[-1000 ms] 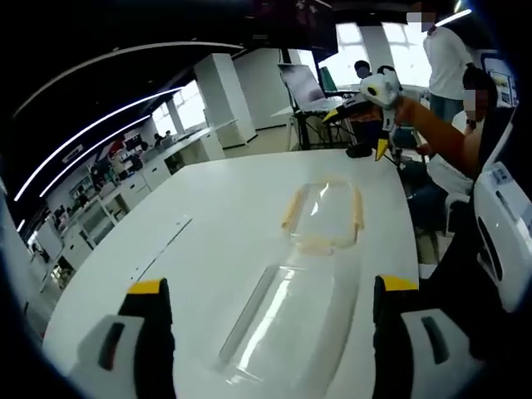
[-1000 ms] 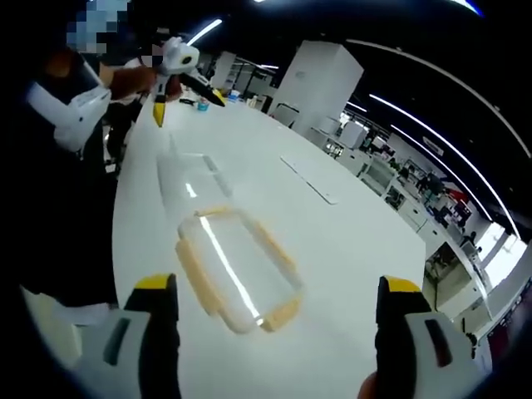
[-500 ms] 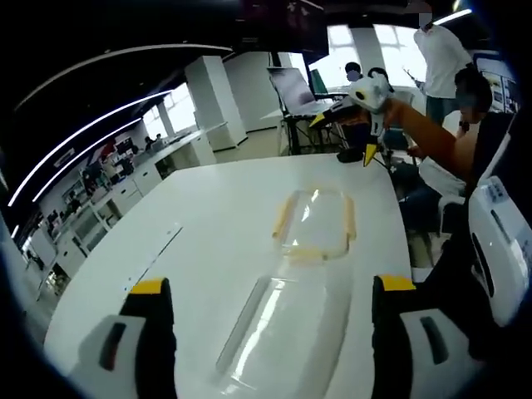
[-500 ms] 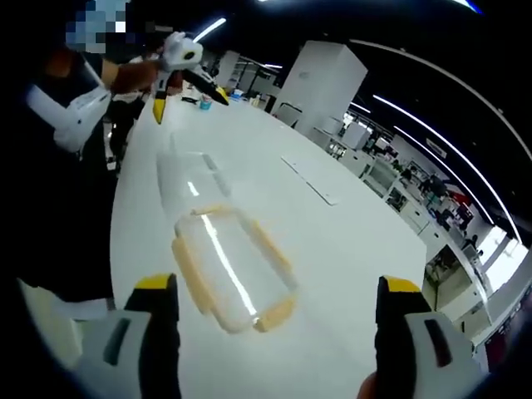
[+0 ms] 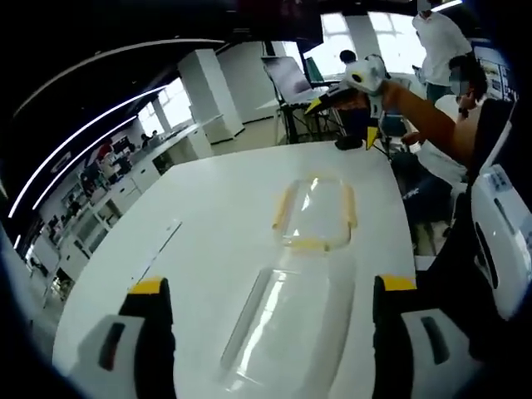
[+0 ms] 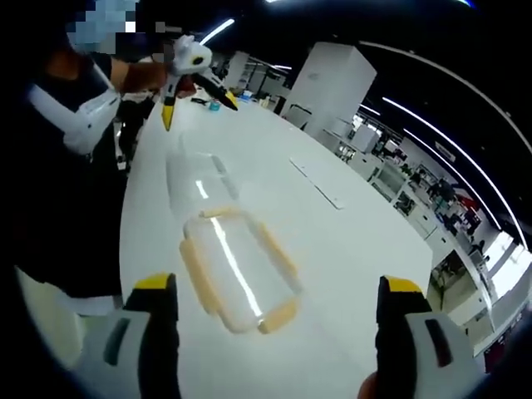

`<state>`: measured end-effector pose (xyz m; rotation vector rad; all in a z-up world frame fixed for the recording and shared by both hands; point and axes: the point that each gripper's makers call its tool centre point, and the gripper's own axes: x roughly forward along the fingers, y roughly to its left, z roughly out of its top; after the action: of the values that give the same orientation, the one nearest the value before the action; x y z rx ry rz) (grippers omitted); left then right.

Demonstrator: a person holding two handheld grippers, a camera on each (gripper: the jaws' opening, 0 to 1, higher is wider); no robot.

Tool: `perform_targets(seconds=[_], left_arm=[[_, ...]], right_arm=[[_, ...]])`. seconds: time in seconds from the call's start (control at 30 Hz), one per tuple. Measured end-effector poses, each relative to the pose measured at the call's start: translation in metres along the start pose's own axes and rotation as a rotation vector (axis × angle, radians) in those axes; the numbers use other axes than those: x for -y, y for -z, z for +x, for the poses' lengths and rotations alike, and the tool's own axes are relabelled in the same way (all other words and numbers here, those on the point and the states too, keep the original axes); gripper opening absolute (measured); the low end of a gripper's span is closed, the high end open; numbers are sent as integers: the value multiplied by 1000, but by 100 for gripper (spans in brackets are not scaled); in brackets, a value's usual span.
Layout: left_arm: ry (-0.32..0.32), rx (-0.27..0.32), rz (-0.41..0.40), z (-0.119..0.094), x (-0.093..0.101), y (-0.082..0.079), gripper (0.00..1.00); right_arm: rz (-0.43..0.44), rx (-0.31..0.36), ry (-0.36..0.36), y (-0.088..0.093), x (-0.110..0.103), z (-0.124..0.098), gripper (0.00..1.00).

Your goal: Snap each plastic latch of the storage box into its locked position after aligning the lid with the box until every specified latch is closed and the lid sits flush.

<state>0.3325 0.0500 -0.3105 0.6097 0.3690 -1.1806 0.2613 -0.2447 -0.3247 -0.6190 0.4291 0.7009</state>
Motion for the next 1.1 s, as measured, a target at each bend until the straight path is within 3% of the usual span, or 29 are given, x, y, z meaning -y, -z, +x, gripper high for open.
perform_targets(seconds=[0.23,0.3,0.67,0.73,0.9,1.0,1.1], left_arm=[[31,-12,29,11,6,-14,98],[91,-30,17,16,17,-12,100],[64,-15,69,25,8,-23,100],[75,-36,109,27,10,-19,100],[73,-54,110,28,8,-15,100],[82,-74,78,28,7,-12,93],[69,-76,111,29,4,-10,92]], right_arm=[[-38,-42,-30,7,2,5,95],[-52,-45,-34,6,1,6,94],[-85,-97,-110,12,-3,3,93],[-102,-123,-108,14,1,3,93],[-99,-116,-112,13,3,2,92],[-96,-115,-123,13,1,4,91],[-95,-119,-126,15,0,5,91]])
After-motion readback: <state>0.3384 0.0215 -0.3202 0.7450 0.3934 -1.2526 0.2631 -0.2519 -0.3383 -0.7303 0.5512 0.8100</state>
